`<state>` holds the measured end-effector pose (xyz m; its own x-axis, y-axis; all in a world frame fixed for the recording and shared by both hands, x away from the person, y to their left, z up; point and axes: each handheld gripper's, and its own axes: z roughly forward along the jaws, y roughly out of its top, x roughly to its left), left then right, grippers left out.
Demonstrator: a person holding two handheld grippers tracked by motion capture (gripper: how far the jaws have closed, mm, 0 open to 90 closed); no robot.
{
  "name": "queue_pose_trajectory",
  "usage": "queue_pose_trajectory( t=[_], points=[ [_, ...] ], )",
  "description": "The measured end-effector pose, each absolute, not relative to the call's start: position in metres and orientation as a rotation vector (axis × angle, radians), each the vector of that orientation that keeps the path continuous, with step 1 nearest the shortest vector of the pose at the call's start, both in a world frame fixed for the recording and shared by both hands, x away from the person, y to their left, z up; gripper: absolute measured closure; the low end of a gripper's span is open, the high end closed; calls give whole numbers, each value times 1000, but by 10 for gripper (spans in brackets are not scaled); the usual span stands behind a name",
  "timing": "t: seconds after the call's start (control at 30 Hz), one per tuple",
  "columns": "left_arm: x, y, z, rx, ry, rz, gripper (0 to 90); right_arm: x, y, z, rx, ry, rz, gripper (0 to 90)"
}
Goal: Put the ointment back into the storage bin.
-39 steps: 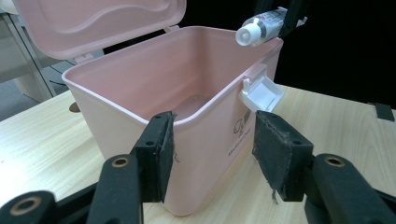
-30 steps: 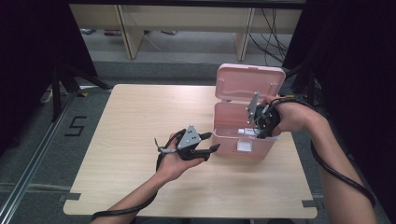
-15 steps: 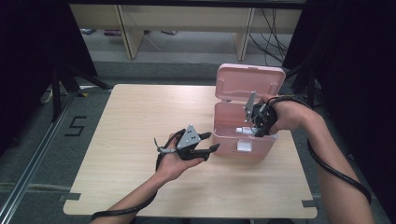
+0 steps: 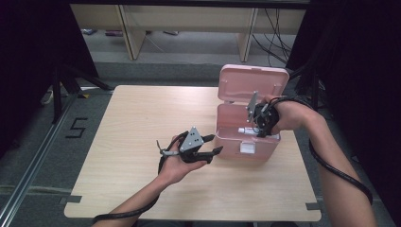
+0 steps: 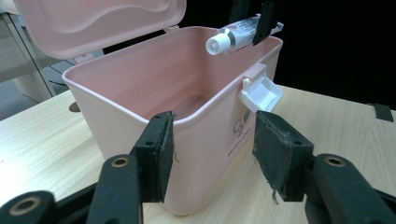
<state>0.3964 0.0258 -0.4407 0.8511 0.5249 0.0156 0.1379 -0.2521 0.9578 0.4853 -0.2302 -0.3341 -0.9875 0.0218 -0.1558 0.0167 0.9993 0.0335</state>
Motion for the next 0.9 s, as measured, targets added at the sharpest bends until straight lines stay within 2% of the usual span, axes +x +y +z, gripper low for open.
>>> queue_pose_trajectory(
  t=[0.9],
  points=[
    [396, 26, -442, 1816, 501, 395, 474, 494, -227, -343, 69, 2999, 46, 706]
  ],
)
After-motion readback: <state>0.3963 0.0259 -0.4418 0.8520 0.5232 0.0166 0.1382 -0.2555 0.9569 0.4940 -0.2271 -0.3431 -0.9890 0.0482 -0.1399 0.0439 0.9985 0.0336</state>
